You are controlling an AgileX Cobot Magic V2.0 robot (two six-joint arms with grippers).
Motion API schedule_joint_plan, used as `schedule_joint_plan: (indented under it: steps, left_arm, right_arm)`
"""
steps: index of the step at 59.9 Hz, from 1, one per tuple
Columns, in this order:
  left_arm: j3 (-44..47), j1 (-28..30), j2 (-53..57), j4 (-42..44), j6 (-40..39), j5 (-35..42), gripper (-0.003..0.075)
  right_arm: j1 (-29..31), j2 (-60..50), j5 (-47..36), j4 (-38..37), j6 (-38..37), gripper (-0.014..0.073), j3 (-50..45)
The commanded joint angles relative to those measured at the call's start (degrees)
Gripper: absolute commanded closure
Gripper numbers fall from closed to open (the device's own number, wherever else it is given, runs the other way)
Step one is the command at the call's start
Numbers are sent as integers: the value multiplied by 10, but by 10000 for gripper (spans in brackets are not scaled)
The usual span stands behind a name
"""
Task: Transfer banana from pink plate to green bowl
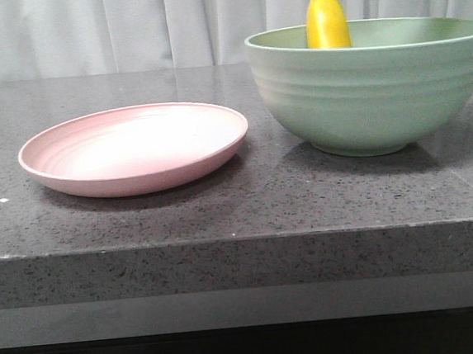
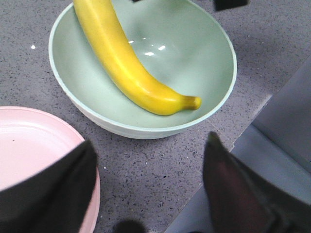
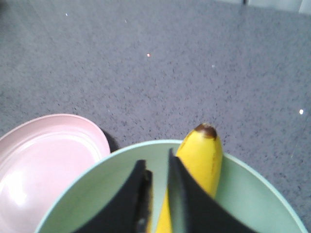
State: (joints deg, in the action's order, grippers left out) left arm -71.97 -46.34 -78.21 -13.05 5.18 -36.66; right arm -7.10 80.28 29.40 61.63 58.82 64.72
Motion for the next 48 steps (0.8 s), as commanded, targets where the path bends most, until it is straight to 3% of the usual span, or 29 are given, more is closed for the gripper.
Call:
schedule_joint_plan:
  steps: [1,12,30,40,48]
  left_arm:
    - [-18,-6,20,-10,-5,35,446]
    - [-18,-6,20,-10,-5,40,743]
    - [-16,-3,62,52,-10,136,741]
    - [3,39,119,72,-21,138,741]
    - [74,71,189,96,-21,149,741]
  right_arm:
    - [3,-31,-4,16,8,670,20]
    - [3,-40,18,25,8,659,20]
    - [-17,-113,61,17,8,654,8]
    - [-17,-216,35,24,8,654,-72]
    - [-17,-307,-3,25,17,654,-150]
